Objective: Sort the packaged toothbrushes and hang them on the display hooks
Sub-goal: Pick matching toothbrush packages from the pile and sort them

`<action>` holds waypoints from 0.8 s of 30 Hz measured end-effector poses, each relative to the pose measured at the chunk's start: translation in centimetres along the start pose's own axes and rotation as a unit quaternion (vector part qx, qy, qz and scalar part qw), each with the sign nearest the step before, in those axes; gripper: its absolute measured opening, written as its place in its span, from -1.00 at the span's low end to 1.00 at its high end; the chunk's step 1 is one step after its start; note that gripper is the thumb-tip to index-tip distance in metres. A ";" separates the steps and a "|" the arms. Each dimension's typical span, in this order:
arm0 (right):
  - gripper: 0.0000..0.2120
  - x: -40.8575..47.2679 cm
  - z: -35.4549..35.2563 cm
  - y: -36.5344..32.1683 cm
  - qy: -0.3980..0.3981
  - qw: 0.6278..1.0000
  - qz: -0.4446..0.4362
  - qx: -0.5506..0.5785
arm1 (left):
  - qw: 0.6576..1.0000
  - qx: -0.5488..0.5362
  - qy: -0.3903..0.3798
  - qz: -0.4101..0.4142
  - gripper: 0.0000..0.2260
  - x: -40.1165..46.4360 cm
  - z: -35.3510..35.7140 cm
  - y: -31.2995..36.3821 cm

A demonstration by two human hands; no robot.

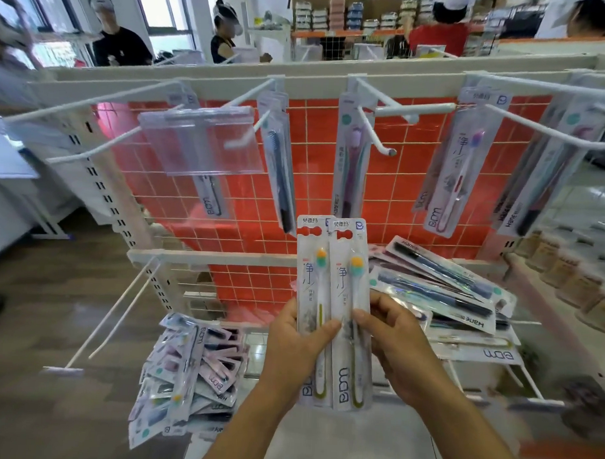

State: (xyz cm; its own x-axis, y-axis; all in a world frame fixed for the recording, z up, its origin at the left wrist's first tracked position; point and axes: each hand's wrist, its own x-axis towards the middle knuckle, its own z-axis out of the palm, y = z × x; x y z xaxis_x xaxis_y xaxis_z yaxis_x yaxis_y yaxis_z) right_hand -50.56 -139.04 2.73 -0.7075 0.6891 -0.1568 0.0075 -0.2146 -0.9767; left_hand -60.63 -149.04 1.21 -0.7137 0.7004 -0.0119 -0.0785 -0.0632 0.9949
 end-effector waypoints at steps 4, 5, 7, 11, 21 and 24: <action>-0.79 -0.3 1.2 0.5 0.006 1.000 -0.009 0.001 | 0.999 0.032 -0.006 0.011 -0.70 0.0 -1.5 -0.3; -0.78 -0.4 1.5 0.6 0.007 1.000 -0.010 0.001 | 0.999 0.039 -0.010 0.015 -0.68 -0.1 -1.9 -0.3; -0.78 -0.6 2.1 0.8 0.008 1.000 -0.010 0.003 | 0.998 0.052 -0.021 0.025 -0.62 -0.2 -2.7 -0.3; -0.79 -0.9 3.2 1.3 0.017 1.000 -0.010 0.013 | 0.998 0.058 -0.029 0.025 -0.63 -0.3 -4.0 -0.4; -0.78 -2.0 6.3 2.1 0.000 1.000 -0.010 0.026 | 0.997 0.067 0.000 0.046 -0.78 -2.1 -7.0 0.0; -0.78 -2.4 6.4 2.0 -0.007 1.000 -0.015 0.025 | 0.997 0.058 0.000 0.051 -0.76 -2.7 -7.0 0.4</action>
State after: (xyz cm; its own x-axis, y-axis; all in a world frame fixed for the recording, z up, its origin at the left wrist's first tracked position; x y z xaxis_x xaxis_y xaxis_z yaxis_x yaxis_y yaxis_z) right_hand -53.33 -145.53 2.05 -0.7174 0.6852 -0.1258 -0.0487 -0.2294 -0.9721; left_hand -63.62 -155.99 0.91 -0.7138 0.6946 0.0893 0.0755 -0.0504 0.9959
